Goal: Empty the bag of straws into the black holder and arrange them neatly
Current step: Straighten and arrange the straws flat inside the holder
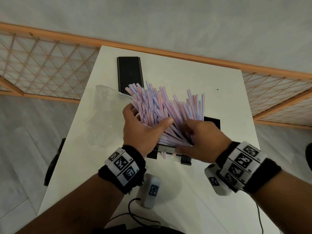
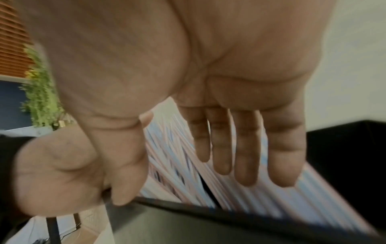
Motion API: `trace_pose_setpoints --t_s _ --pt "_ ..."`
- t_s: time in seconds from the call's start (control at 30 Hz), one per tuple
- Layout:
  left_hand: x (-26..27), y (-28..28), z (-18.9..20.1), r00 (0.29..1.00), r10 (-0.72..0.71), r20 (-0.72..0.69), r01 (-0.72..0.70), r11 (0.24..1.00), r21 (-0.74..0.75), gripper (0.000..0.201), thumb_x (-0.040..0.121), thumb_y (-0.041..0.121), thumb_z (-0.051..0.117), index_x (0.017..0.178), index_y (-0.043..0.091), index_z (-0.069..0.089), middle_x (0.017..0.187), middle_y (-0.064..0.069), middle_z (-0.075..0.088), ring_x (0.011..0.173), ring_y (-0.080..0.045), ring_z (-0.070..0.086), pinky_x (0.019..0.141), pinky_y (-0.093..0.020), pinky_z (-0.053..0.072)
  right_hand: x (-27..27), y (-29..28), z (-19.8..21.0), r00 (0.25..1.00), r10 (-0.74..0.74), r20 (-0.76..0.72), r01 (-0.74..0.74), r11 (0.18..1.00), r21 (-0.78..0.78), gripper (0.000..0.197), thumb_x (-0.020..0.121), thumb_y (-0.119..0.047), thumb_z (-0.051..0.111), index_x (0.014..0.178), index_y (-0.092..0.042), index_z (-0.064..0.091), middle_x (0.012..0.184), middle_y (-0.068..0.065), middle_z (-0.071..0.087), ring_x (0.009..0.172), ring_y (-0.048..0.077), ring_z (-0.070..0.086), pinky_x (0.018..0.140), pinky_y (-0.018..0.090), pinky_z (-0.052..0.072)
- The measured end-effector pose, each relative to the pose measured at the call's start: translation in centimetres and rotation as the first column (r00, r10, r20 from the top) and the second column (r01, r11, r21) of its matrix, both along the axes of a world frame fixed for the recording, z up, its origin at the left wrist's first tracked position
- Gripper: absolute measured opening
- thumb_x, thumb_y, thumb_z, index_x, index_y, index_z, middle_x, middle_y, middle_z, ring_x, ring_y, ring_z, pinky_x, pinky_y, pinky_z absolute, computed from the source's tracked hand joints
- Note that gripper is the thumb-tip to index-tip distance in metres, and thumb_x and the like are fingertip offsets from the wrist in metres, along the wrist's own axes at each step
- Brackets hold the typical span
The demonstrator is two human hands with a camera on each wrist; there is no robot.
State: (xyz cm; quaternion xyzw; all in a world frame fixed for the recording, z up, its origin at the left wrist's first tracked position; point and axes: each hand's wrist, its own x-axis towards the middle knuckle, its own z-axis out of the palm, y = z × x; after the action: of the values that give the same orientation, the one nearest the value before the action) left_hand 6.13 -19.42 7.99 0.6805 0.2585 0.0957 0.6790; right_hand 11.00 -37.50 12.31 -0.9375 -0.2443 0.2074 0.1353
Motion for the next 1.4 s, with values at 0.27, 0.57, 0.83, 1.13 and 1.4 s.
trace_pose_setpoints --t_s 0.27,0.57,0.83,1.13,1.4 --pt "0.2 -0.4 1.0 0.994 0.052 0.092 -0.049 0.998 -0.031 0.064 0.084 0.031 0.081 0.133 0.014 0.044 0.118 0.012 0.065 0.103 0.002 0.067 0.099 -0.035 0.056 -1.1 0.6 -3.0 0.983 0.006 -0.185 -0.046 0.976 -0.212 0.042 0.073 -0.061 0.070 0.090 -0.026 0.055 0.081 -0.006 0.057 0.078 0.020 0.057 0.071 0.028 0.048" --pt "-0.2 -0.4 1.0 0.992 0.009 0.126 -0.007 1.000 -0.014 0.085 0.069 0.062 0.069 0.133 0.012 0.041 0.123 0.013 0.063 0.108 0.005 0.063 0.100 -0.031 0.053 0.4 3.4 -3.5 0.936 -0.058 -0.349 0.028 0.995 -0.091 0.044 0.076 -0.060 0.075 0.081 -0.026 0.047 0.078 -0.007 0.054 0.067 0.007 0.052 0.054 0.025 0.037" --pt "-0.2 -0.5 0.9 0.994 -0.019 0.110 0.020 1.000 -0.013 0.087 0.066 0.052 0.083 0.134 0.016 0.041 0.124 0.013 0.064 0.111 -0.001 0.066 0.100 -0.039 0.055 1.0 4.5 -4.3 0.916 -0.053 -0.397 0.048 0.999 -0.022 0.057 0.065 -0.056 0.082 0.102 -0.019 0.060 0.091 -0.002 0.068 0.081 0.015 0.066 0.080 0.040 0.058" --pt "-0.2 0.0 1.6 0.992 0.018 0.124 -0.017 1.000 -0.011 0.085 0.065 0.035 0.091 0.131 0.015 0.042 0.122 0.007 0.066 0.107 -0.005 0.070 0.095 -0.044 0.058 0.8 4.1 -1.4 0.968 -0.052 -0.245 0.110 0.968 0.228 0.048 0.058 -0.049 0.091 0.090 -0.045 0.056 0.089 -0.019 0.068 0.086 -0.001 0.063 0.079 0.018 0.049" --pt "-0.2 -0.2 0.3 1.000 0.014 0.023 -0.016 0.995 0.096 0.084 0.060 0.032 0.095 0.126 0.025 0.044 0.114 0.017 0.067 0.100 0.002 0.068 0.095 -0.040 0.058 -1.1 0.5 -1.4 0.990 -0.081 0.115 0.051 0.970 0.239 0.054 0.067 -0.049 0.085 0.103 -0.018 0.058 0.085 -0.007 0.054 0.077 0.015 0.051 0.067 0.026 0.038"
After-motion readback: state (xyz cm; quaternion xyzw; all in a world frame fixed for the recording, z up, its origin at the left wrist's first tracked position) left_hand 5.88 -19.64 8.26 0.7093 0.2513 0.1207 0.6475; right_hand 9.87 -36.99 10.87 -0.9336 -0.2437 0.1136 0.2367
